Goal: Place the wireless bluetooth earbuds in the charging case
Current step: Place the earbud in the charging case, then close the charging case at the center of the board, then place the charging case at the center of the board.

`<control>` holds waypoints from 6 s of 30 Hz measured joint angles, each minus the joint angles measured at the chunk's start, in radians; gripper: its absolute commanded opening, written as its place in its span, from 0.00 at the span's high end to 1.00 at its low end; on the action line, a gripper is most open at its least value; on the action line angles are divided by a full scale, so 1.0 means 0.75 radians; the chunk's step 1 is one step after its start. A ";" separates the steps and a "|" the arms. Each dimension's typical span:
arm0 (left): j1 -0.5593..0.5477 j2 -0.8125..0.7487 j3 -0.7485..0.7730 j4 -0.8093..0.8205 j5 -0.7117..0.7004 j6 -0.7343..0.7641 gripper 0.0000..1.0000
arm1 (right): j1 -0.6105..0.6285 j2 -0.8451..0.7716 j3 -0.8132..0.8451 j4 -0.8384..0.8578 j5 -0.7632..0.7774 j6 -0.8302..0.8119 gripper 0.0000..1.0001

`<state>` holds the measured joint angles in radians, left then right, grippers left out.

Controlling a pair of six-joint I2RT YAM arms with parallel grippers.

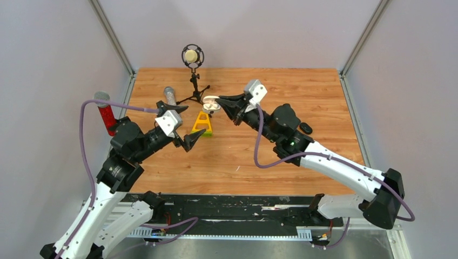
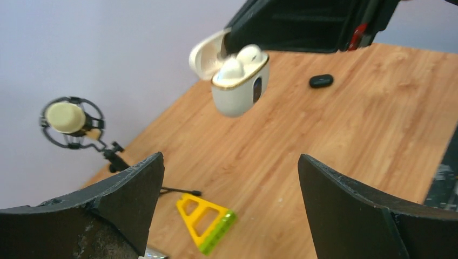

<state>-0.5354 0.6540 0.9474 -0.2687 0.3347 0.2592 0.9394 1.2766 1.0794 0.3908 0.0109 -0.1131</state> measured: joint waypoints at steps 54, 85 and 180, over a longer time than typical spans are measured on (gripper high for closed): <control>-0.001 0.083 -0.051 0.205 0.295 -0.384 1.00 | 0.035 -0.048 -0.021 0.020 -0.336 0.044 0.57; 0.001 0.108 -0.050 -0.108 0.545 0.092 1.00 | -0.084 0.179 0.333 -0.537 -0.758 0.073 1.00; 0.212 0.156 -0.129 -0.038 0.308 -0.096 0.00 | -0.908 0.250 -0.001 -0.865 -1.166 0.460 1.00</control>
<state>-0.3763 0.7712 0.8505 -0.2974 0.5655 0.1871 0.2584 1.4643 1.0790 -0.2577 -0.8635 0.2317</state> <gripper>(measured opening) 0.997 0.301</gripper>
